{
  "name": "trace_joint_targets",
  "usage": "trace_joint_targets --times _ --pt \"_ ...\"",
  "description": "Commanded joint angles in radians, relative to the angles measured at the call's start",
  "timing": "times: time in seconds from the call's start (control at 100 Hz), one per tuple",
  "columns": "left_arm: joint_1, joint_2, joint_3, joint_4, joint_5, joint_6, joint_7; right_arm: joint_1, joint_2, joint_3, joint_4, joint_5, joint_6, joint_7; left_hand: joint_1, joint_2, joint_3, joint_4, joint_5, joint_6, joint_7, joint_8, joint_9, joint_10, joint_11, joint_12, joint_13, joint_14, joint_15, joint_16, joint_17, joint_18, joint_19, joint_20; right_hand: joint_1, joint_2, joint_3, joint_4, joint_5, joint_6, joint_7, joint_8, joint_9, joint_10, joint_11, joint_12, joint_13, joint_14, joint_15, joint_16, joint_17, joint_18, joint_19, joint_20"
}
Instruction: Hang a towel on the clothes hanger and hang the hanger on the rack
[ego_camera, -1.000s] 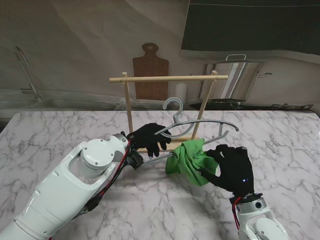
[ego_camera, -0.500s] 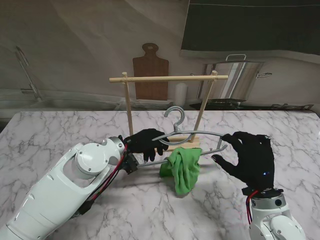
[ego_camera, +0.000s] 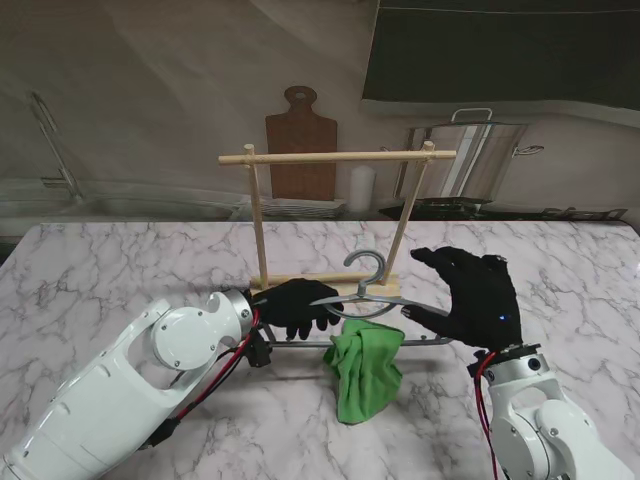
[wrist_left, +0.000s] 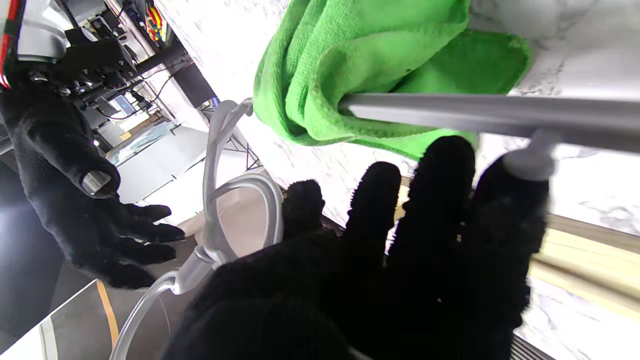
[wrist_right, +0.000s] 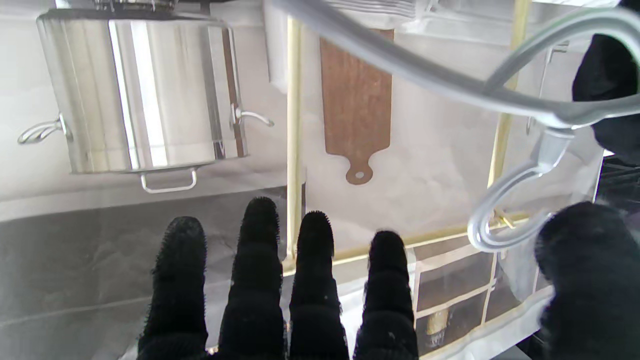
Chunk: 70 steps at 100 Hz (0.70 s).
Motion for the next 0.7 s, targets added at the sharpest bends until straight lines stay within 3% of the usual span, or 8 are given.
trace_joint_targets --times 0.0,0.21,0.44,0.69 --pt "-0.008 -0.002 0.003 0.001 -0.008 -0.005 -0.011 0.009 0.000 -0.016 -0.001 0.007 0.009 0.005 0.062 0.042 0.011 -0.003 0.058 -0.019 0.078 0.030 0.032 -0.039 0.021 0.006 0.022 0.043 0.019 0.015 0.036 -0.075 0.216 0.009 -0.052 -0.025 0.037 -0.014 0.052 0.033 0.045 0.048 -0.023 0.011 0.006 0.001 -0.023 -0.008 -0.017 -0.008 -0.021 -0.004 -0.022 0.003" --pt "-0.013 -0.004 0.013 -0.001 0.033 -0.027 0.011 0.041 0.005 -0.062 0.005 0.047 0.020 0.098 0.062 0.044 0.010 0.000 0.057 -0.022 0.080 0.026 0.032 -0.042 0.020 0.004 0.023 0.042 0.019 0.015 0.034 -0.078 0.214 0.008 -0.035 -0.041 0.038 -0.015 0.196 0.138 0.132 0.131 0.052 0.029 0.051 0.023 0.039 -0.004 0.052 0.028 0.011 0.009 0.002 0.023" --pt "-0.006 -0.003 0.008 -0.014 0.071 -0.041 0.027 0.076 0.008 -0.108 0.016 0.089 0.020 0.161 0.061 0.042 0.010 0.003 0.056 -0.020 0.082 0.023 0.033 -0.041 0.022 0.003 0.025 0.039 0.020 0.016 0.039 -0.082 0.215 0.008 0.012 -0.079 0.041 -0.016 0.237 0.112 0.152 0.158 0.057 0.029 0.052 0.033 0.067 -0.008 0.089 0.051 0.012 0.023 0.003 0.025" --pt "-0.004 -0.004 0.005 -0.018 0.083 -0.051 0.039 0.135 0.006 -0.177 0.055 0.128 0.042 0.186 0.058 0.043 0.010 0.007 0.056 -0.023 0.084 0.021 0.034 -0.046 0.023 0.002 0.025 0.035 0.020 0.015 0.039 -0.087 0.215 0.006 0.090 -0.077 0.008 -0.009 0.237 0.096 0.297 0.289 0.109 0.019 0.150 0.126 0.126 -0.022 0.163 0.095 0.035 0.027 0.013 0.025"
